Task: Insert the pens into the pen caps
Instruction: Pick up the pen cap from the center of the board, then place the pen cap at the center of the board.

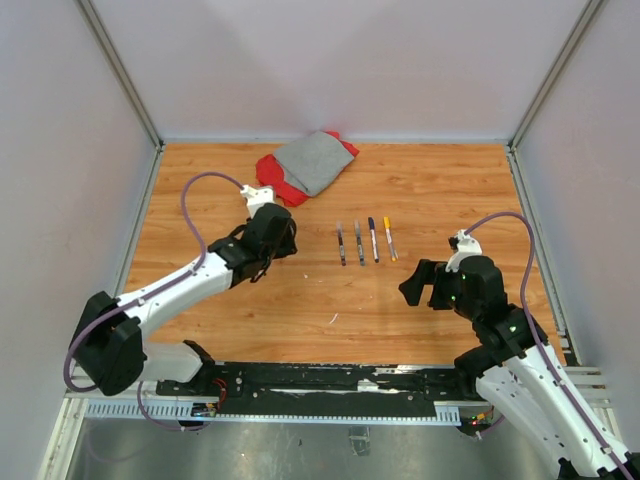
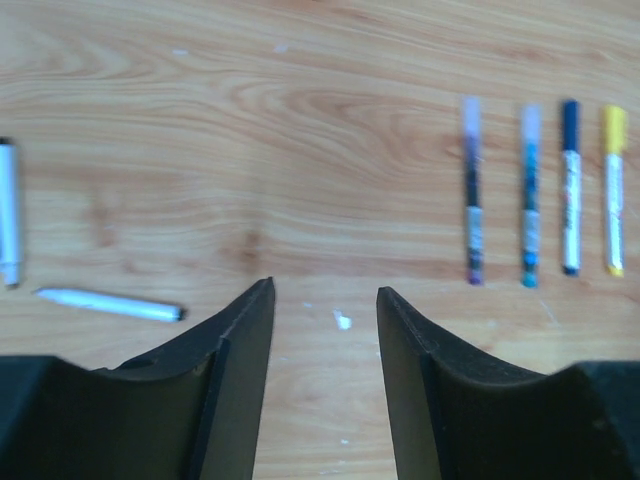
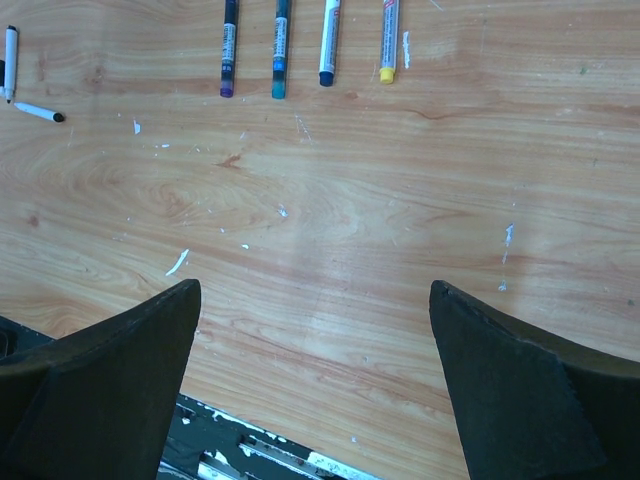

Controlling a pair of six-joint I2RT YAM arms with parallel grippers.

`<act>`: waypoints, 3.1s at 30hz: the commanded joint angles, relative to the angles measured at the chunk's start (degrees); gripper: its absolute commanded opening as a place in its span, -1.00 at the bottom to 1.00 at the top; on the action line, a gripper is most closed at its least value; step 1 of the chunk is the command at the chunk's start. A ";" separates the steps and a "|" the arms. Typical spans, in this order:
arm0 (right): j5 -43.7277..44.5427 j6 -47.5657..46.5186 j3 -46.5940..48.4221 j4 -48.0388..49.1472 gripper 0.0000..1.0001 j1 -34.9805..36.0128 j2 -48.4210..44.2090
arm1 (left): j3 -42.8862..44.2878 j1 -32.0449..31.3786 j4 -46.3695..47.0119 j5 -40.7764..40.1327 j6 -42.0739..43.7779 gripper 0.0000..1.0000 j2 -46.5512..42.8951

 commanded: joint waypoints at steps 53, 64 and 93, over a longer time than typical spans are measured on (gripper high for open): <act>-6.70 -2.14 -2.23 1.57 0.93 -0.69 -0.30 | -13.46 45.70 3.04 5.08 3.51 -0.79 7.10; -6.14 -1.96 -1.93 0.90 0.93 -0.69 -0.22 | -11.58 16.01 -0.30 5.15 -2.79 -0.80 -3.75; -7.00 -1.08 -2.01 1.21 0.95 -0.69 0.94 | -2.44 -8.17 -3.77 -4.71 -3.40 -0.27 9.65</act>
